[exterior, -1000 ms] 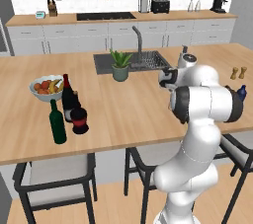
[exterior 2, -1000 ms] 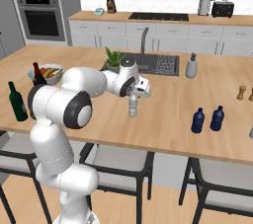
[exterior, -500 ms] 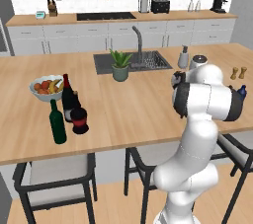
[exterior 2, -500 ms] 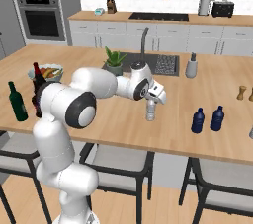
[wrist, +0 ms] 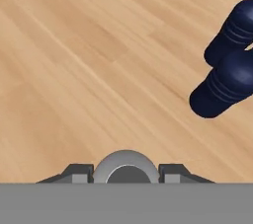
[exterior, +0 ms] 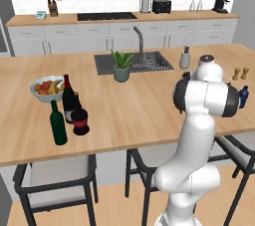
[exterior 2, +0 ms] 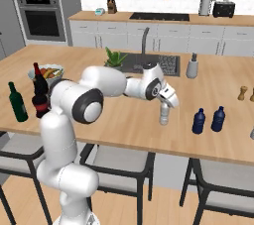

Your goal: Move the plastic bottles in the middle to the plastics group, and the glass bottles in the middle to the glass group.

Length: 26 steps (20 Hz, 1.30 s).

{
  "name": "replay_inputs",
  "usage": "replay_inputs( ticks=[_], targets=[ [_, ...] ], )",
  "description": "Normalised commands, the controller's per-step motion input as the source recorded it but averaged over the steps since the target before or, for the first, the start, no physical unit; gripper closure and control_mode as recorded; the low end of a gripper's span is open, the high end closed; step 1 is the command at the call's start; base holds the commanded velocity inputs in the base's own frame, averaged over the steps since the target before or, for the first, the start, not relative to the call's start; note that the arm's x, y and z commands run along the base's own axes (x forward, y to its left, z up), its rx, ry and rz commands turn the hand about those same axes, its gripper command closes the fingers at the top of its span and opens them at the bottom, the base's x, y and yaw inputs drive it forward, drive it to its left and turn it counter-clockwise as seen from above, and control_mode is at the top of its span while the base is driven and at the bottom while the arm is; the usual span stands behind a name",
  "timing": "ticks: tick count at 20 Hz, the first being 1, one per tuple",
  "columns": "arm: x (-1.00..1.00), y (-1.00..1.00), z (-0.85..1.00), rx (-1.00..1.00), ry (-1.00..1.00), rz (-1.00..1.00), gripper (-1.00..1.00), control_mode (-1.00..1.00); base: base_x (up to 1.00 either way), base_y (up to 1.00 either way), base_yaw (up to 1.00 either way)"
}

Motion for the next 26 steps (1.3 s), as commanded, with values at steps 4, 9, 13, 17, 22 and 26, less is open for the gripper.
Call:
replay_inputs(
  ticks=[4,9,13,17,22,26],
  targets=[
    [-0.13,-0.53,0.03,0.0,0.08,-0.14,1.0,-1.0,0.0,0.0,0.0],
    [-0.09,-0.32,0.0,0.0,0.07,-0.14,1.0,-1.0,0.0,0.0,0.0],
    [-0.13,-0.05,0.0,0.0,0.02,-0.09,1.0,-1.0,0.0,0.0,0.0],
    [-0.29,-0.16,0.0,0.01,0.0,-0.05,1.0,-1.0,0.0,0.0,0.0],
    [-0.18,-0.25,0.0,0.0,0.0,-0.07,1.0,-1.0,0.0,0.0,0.0],
    [-0.07,-0.13,-0.05,0.0,0.0,-0.05,1.0,-1.0,0.0,0.0,0.0]
  ],
)
